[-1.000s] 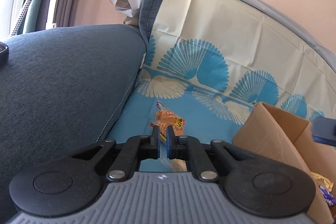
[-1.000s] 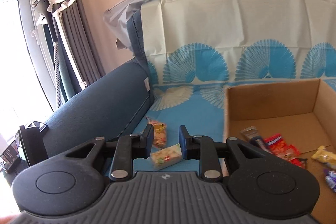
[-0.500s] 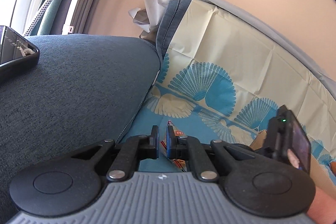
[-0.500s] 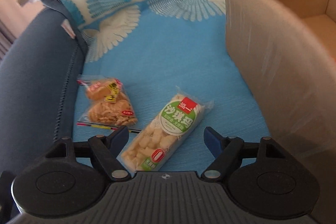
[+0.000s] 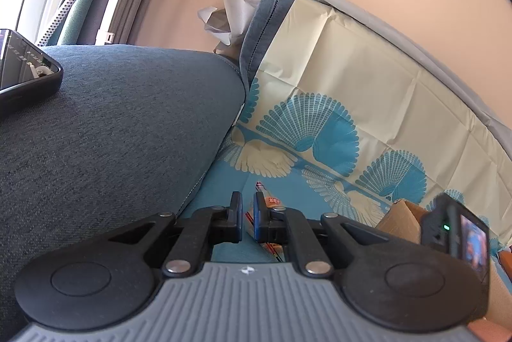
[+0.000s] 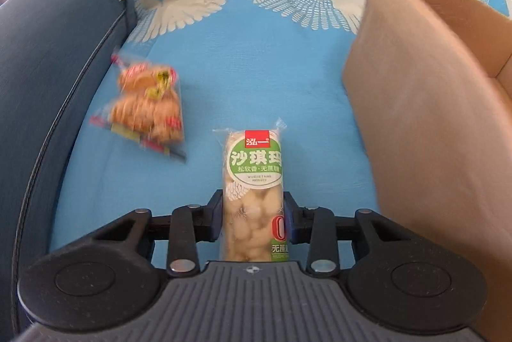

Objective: Organize snacks
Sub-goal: 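Grasp the white-green snack bar with the right gripper while the left gripper approaches the cracker bag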

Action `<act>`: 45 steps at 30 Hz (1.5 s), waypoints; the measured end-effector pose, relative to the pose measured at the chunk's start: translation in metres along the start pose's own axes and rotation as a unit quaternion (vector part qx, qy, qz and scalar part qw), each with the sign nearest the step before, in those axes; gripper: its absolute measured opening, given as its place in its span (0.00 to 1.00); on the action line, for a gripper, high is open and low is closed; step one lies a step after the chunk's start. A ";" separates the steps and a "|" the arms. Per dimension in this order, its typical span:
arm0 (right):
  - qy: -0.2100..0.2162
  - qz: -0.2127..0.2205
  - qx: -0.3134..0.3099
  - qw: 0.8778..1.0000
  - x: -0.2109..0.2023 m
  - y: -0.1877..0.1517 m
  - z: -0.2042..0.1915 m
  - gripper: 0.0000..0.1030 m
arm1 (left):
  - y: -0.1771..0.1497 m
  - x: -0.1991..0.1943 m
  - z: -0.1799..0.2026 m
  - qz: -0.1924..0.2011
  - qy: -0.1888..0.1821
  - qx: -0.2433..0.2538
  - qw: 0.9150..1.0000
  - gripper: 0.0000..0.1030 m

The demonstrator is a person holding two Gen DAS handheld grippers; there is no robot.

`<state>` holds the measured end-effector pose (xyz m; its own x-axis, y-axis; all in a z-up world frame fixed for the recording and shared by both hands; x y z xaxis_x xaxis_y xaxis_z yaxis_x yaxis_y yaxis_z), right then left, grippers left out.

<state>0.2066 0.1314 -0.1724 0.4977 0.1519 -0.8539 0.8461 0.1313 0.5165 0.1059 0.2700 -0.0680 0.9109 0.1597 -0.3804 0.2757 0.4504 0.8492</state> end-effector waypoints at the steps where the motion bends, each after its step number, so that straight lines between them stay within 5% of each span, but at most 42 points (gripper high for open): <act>1: 0.005 0.000 -0.009 1.000 -0.009 -0.006 0.004 0.37 | 0.000 0.000 0.000 0.000 0.001 0.001 1.000 0.06; 10: 0.076 0.032 -0.145 0.986 -0.096 -0.078 0.002 0.37 | -0.007 0.006 0.008 -0.015 0.008 0.025 1.000 0.06; 20: 0.042 0.037 -0.133 0.989 -0.062 -0.096 0.007 0.37 | -0.021 0.018 0.017 -0.037 0.025 0.069 0.997 0.09; 23: 0.035 0.039 -0.132 0.990 -0.058 -0.095 0.008 0.40 | -0.024 0.021 0.021 -0.044 0.027 0.083 0.995 0.21; 25: 0.034 0.035 -0.122 0.991 -0.057 -0.094 0.010 0.42 | -0.027 0.022 0.024 -0.051 0.025 0.092 0.994 0.44; 28: 0.037 0.023 -0.105 0.993 -0.055 -0.094 0.012 0.44 | -0.030 0.031 0.032 -0.069 0.018 0.107 0.992 0.63; 31: 0.042 0.018 -0.095 0.994 -0.055 -0.094 0.011 0.44 | -0.032 0.058 0.045 -0.099 0.028 0.141 0.985 0.79; 38: 0.042 0.014 -0.082 0.996 -0.055 -0.095 0.011 0.44 | -0.033 0.153 0.071 -0.157 0.055 0.170 0.971 0.89; 40: 0.043 0.013 -0.080 0.996 -0.055 -0.095 0.012 0.44 | -0.043 0.179 0.074 -0.193 0.065 0.188 0.961 0.94; 44: 0.044 0.012 -0.081 0.996 -0.052 -0.092 0.014 0.44 | -0.061 0.204 0.067 -0.218 0.106 0.229 0.943 0.90; 45: 0.043 0.012 -0.082 0.996 -0.052 -0.092 0.014 0.44 | -0.064 0.206 0.064 -0.221 0.108 0.236 0.940 0.76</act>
<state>0.1055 0.0982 -0.1766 0.4931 0.2402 -0.8362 0.7883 0.2833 0.5462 0.2950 0.2178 -0.1773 0.6061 0.2468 -0.7561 0.7643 0.0827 0.6396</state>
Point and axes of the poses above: each gripper's, at about its wrist camera, not at the fingertips, and x roughly the way its jaws point, z to its right, y to its top, the point moved 8 cm from there along x, roughly the way its jaws point
